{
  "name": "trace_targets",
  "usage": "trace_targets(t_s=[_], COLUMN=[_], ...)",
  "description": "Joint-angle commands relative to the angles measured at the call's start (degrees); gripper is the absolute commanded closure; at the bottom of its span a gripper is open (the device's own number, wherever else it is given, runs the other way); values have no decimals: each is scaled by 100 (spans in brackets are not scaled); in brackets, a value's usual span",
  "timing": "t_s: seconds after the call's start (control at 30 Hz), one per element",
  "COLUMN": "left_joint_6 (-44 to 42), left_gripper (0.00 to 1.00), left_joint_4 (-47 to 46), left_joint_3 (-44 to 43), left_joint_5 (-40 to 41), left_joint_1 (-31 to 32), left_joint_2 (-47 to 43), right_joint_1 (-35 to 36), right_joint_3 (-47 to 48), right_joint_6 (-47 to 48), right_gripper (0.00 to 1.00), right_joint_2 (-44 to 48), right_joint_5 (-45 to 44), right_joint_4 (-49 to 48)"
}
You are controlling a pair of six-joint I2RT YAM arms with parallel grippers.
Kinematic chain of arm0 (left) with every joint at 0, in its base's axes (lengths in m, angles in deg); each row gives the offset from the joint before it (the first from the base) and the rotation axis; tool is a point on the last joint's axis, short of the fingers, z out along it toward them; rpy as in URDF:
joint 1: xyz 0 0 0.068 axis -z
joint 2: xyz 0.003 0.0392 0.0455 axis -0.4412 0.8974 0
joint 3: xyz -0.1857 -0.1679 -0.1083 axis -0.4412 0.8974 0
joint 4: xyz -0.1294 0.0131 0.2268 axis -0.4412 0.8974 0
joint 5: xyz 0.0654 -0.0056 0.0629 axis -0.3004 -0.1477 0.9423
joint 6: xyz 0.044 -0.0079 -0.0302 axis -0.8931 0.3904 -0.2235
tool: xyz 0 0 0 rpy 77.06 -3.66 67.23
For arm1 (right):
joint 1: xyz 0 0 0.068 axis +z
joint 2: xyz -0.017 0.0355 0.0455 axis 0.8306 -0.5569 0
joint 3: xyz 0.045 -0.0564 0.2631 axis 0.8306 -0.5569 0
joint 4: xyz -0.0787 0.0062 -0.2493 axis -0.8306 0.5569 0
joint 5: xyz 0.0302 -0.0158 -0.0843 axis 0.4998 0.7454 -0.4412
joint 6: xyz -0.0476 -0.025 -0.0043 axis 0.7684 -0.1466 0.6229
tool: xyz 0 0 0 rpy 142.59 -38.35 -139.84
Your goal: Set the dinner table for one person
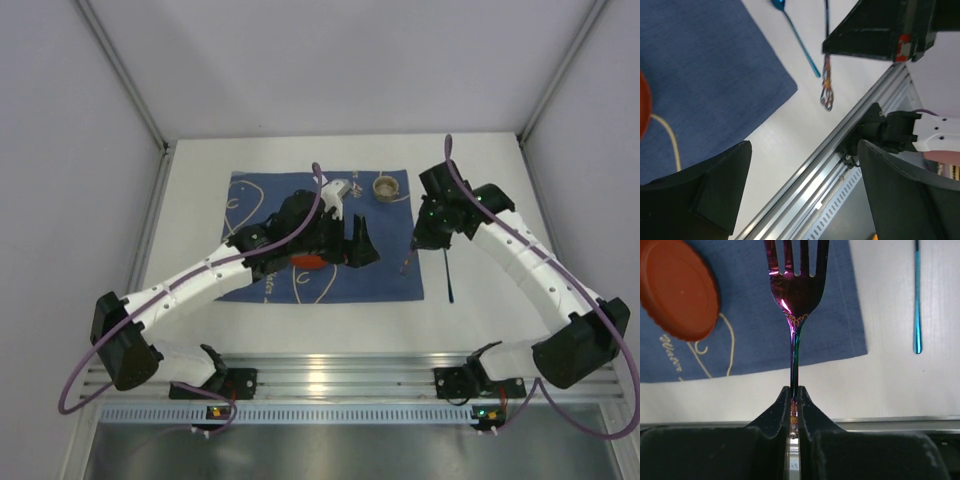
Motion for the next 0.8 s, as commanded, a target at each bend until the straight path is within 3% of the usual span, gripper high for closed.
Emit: trace_targets(t_s=[0.0, 0.07, 0.37, 0.53, 0.63, 0.73, 0.77], left_joint_6=[344, 511, 722, 749, 775, 889, 968], left_gripper=[7, 7, 10, 24, 49, 100, 100], left_joint_4=[-1589, -2012, -2197, -2206, -2206, -2391, -2408], left_joint_3=[319, 435, 891, 1068, 1059, 1059, 1059], left_joint_5=[-805, -868, -754, -692, -692, -701, -710], left_joint_1=[12, 12, 21, 12, 12, 12, 12], left_joint_2=[-35, -61, -114, -255, -202, -132, -106], right_joint_1=[429, 693, 958, 1019, 1028, 1028, 1028], right_joint_3=[489, 735, 1105, 1166, 1166, 1123, 1096], right_joint_6=[-597, -685, -958, -1046, -1046, -1072, -1081], right_gripper=[100, 100, 100, 100, 100, 100, 100], right_joint_2=[5, -74, -259, -303, -312, -277, -259], right_joint_5=[478, 549, 1138, 1314, 1393, 1480, 1524], right_joint_4=[236, 262, 34, -81, -107, -159, -255])
